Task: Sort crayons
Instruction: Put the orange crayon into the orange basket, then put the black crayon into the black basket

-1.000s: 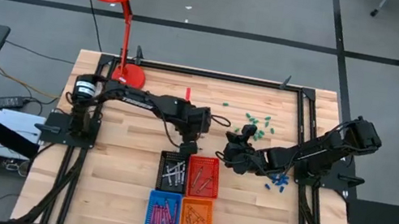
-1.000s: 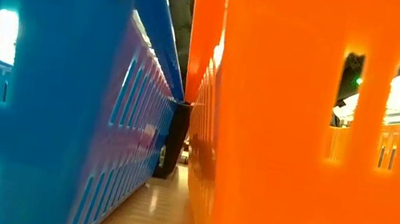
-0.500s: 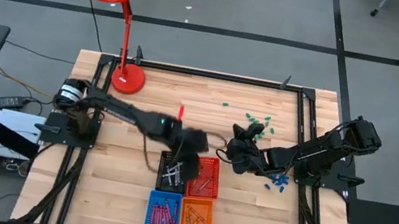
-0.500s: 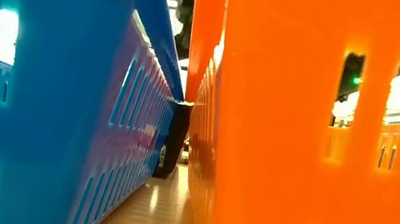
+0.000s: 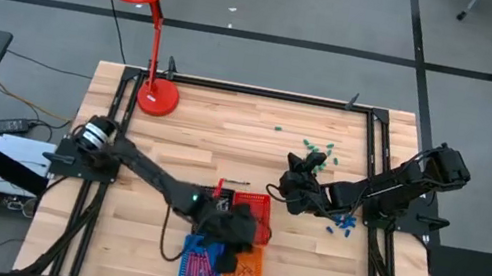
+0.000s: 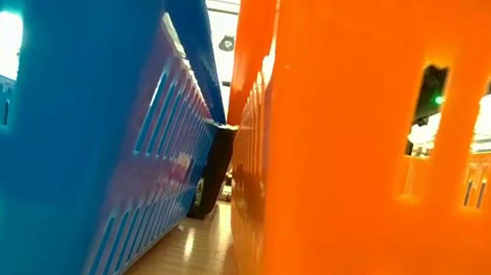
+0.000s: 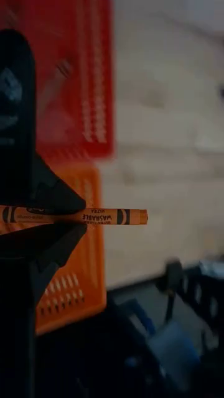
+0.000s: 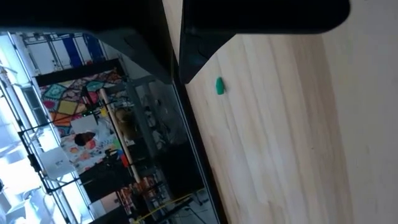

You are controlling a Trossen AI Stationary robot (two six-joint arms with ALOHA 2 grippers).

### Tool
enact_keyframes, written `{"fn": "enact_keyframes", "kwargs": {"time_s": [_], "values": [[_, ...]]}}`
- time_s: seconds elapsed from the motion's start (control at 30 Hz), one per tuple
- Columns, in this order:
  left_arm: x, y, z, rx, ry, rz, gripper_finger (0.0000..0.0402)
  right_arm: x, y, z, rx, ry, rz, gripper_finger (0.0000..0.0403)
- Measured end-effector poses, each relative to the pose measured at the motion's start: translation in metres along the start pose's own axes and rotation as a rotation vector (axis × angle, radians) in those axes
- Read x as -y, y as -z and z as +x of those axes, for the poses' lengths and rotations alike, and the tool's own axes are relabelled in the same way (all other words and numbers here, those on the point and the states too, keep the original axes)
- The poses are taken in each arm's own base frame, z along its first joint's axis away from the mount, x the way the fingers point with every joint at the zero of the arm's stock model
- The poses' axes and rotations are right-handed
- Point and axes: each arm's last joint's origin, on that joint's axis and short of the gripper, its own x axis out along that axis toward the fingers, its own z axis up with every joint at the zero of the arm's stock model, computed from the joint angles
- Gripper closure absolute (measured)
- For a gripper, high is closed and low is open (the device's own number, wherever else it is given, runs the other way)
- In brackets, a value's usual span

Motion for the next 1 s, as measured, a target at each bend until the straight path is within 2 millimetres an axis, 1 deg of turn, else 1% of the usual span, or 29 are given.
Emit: {"fn": "enact_keyframes", "kwargs": {"time_s": [0.13,0.23,0.37,0.5,0.57,0.63,0.77,0.9,1.0], "values": [[0.020,0.008,0.012,0.061,0.061,0.089,0.0354,0.000,0.000,0.000,0.005,-0.014,0.003,0.0369],[0.032,0.012,0.017,0.097,0.076,0.177,0.0354,-0.001,-0.001,0.000,0.018,-0.052,0.019,0.0369],[0.039,0.023,0.020,0.069,0.032,0.345,0.0354,-0.002,-0.002,0.000,0.029,-0.088,0.026,0.0369],[0.043,0.029,0.023,0.059,-0.003,0.487,0.0353,-0.002,-0.002,0.000,0.029,-0.090,0.026,0.0369],[0.043,0.031,0.025,0.051,-0.009,0.539,0.0353,-0.002,-0.002,0.000,0.031,-0.095,0.026,0.0369],[0.042,0.036,0.027,0.009,-0.025,0.569,0.0352,-0.002,-0.002,0.000,0.031,-0.095,0.026,0.0369],[0.041,0.042,0.030,-0.023,-0.032,0.578,0.0330,-0.002,-0.002,0.000,0.030,-0.095,0.025,0.0369],[0.041,0.041,0.030,-0.020,-0.040,0.595,0.0291,-0.002,-0.002,0.000,0.031,-0.097,0.025,0.0369],[0.039,0.037,0.025,-0.010,-0.064,0.613,0.0272,-0.003,-0.002,0.000,0.030,-0.096,0.025,0.0369]]}}
